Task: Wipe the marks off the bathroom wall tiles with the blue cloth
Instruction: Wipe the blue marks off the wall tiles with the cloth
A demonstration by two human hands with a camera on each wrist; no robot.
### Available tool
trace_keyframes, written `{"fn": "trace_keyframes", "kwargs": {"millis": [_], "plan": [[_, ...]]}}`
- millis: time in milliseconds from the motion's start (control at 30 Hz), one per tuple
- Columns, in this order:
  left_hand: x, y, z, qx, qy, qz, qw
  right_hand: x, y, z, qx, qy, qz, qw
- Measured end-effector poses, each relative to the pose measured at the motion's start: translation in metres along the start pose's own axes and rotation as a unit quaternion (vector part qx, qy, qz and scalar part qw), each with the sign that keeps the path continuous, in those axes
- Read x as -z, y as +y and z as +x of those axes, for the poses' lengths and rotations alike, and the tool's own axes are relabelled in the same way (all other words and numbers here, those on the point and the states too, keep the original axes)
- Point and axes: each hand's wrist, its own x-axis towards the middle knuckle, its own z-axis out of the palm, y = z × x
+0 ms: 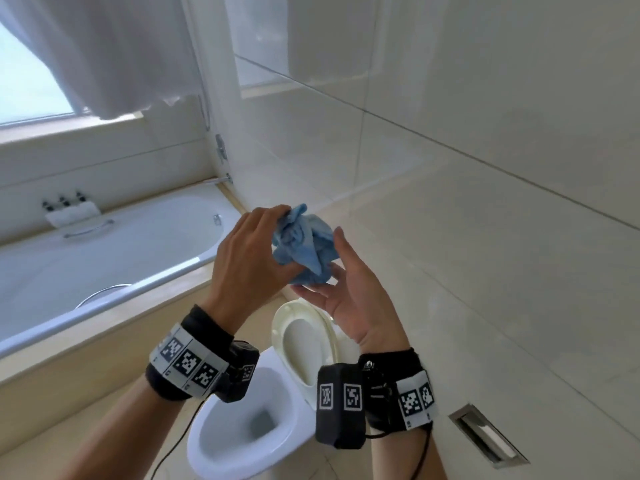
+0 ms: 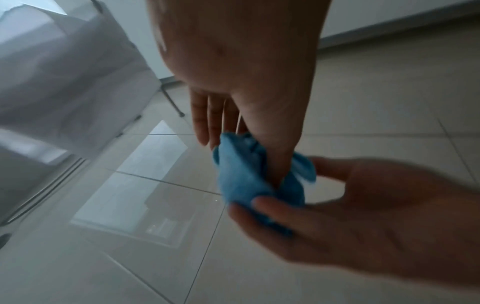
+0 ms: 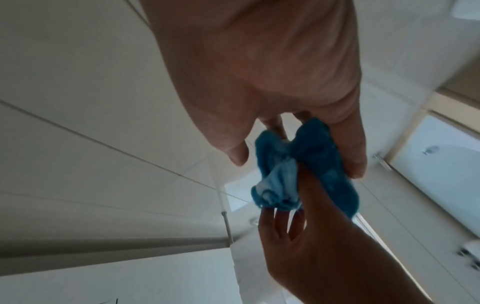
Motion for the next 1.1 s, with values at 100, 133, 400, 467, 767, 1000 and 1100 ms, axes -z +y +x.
{"fn": "trace_keyframes", "kwargs": {"millis": [100, 133, 400, 467, 767, 1000, 1100], "plan": [[0.035, -0.029, -0.029, 0.016, -0.087, -0.055, 0.995, -0.027, 0.025, 0.012, 0.004, -0.009, 0.029, 1.000], [0.051, -0.041, -0.039, 0.013, -0.104, -0.067, 0.992, -0.037, 0.035, 0.017, 0.003, -0.018, 0.037, 0.999], [0.228, -0.133, -0.143, 0.184, 0.111, -0.053, 0.975, -0.232, 0.145, 0.034, -0.080, -0.180, 0.086, 0.977], [0.274, -0.153, -0.177, 0.237, 0.161, -0.059, 0.956, -0.288, 0.183, 0.029, -0.078, -0.230, 0.060, 0.968], [0.433, -0.211, -0.340, 0.366, 0.253, 0.026, 0.896, -0.492, 0.327, -0.028, -0.155, -0.386, 0.033, 0.909], [0.498, -0.244, -0.386, 0.442, 0.385, 0.045, 0.809, -0.607, 0.396, -0.040, -0.243, -0.489, -0.034, 0.837], [0.525, -0.275, -0.391, 0.437, 0.390, 0.157, 0.796, -0.647, 0.415, -0.029, -0.295, -0.536, -0.058, 0.789]]}}
